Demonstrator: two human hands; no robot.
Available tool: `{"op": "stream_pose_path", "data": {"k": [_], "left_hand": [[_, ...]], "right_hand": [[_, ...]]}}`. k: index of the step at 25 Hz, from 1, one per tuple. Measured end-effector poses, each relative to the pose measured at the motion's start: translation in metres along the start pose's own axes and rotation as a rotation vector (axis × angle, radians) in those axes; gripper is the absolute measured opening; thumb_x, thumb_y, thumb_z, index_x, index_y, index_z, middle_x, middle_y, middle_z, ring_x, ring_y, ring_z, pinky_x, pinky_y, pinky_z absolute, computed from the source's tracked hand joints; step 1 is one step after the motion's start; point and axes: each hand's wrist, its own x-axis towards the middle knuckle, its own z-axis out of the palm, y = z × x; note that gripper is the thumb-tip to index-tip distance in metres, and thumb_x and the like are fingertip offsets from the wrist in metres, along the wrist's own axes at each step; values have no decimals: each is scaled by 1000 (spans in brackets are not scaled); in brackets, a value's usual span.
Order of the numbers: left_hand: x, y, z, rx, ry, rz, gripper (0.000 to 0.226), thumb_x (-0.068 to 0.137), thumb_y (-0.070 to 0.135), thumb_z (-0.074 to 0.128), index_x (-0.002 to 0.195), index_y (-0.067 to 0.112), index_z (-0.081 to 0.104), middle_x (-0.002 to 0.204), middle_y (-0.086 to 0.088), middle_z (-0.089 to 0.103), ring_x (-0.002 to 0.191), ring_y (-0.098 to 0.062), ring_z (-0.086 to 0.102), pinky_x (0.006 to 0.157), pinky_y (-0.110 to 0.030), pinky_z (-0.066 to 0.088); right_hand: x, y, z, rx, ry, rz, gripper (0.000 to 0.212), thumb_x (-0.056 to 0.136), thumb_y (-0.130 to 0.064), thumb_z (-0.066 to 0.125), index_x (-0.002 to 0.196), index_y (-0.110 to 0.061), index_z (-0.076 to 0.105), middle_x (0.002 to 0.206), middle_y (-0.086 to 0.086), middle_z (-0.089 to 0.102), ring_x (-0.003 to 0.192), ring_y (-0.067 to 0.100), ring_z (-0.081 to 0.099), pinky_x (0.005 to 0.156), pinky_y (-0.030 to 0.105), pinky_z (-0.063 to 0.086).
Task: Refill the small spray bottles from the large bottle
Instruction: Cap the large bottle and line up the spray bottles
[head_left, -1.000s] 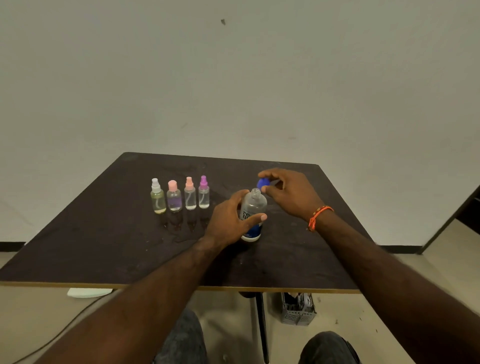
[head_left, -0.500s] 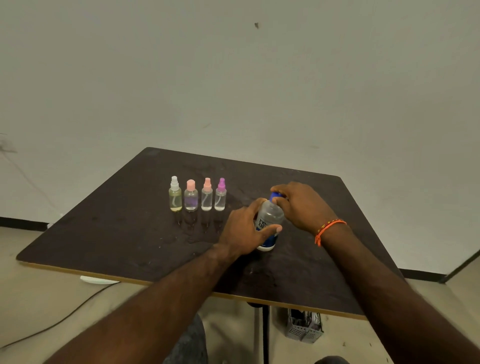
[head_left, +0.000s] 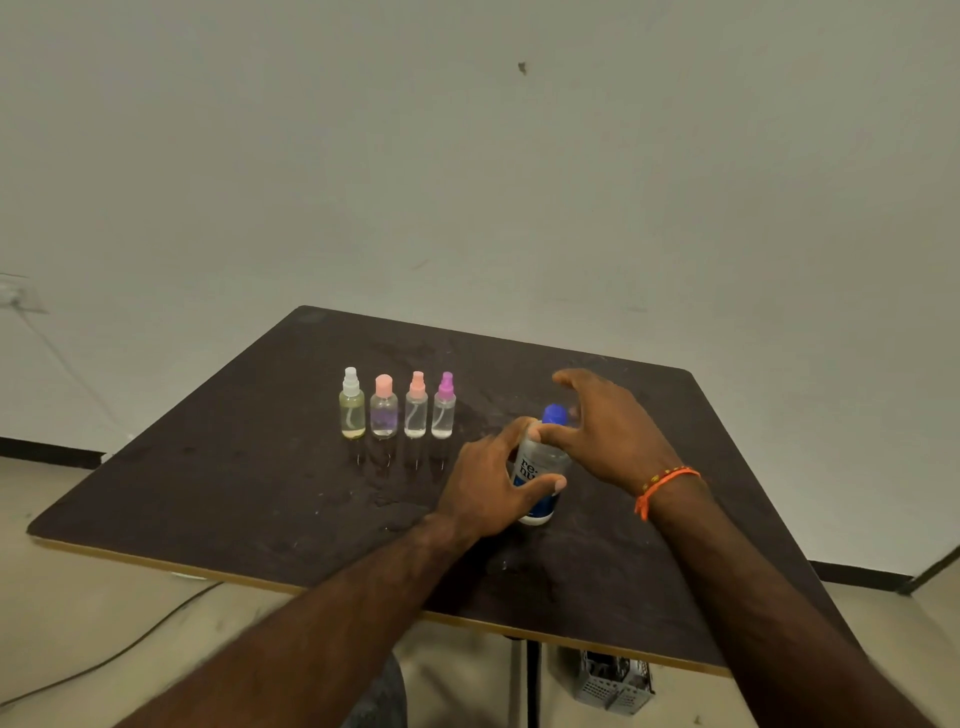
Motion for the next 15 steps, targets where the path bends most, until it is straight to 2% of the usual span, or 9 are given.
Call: {"op": "stream_pose_path", "data": {"k": [2,4,8,10,11,13,15], "left_hand": [[1,-2,1,-20,-8,13,57,87,61,78,132,32,58,110,12,75,95,-5,73,82,-29,61],[1,-6,2,-12,-6,25,56,87,60,78,131,31,59,110,12,75,95,-5,73,82,-33,61],[1,-10,6,32,10,28,69,85,64,77,142,34,54,114,12,75,100,-4,72,88,-33,60],[0,-13,8,67,5,0,74,83,68,76,145,36,51,115,13,74,102,-4,70,91,-36,59],[0,-14,8,78,9,-12,74,83,69,76,144,36,52,114,14,74,103,-4,69,92,-37,58],[-1,-13,8,77,9,-24,73,82,67,77,143,36,52,116,14,73,105,-3,69,94,-37,58],[1,-12,8,57,-3,-19,69,83,64,78,140,37,53,115,14,74,103,-3,70,90,-35,60]], "right_hand": [[-1,-2,0,24,-23,-62,45,94,-24,66,138,-22,56,138,-3,60,124,16,57,105,32,45],[2,-3,4,-29,23,-59,35,95,-19,63,130,-21,65,131,-3,67,119,15,60,103,30,46],[11,-4,6,-46,123,26,29,86,-41,74,108,-22,71,104,-2,73,99,18,66,88,35,55],[12,-4,8,-80,142,73,40,81,-56,74,99,-22,66,93,-3,70,88,17,64,78,35,54],[10,-3,10,-99,128,80,47,79,-63,72,101,-22,63,94,-3,69,87,17,63,76,34,53],[5,2,14,-21,47,59,62,81,-64,69,125,-21,58,119,0,66,106,18,63,89,35,53],[-2,7,14,203,-28,2,66,91,-45,67,149,-22,43,144,-1,54,129,15,53,106,37,47]]}}
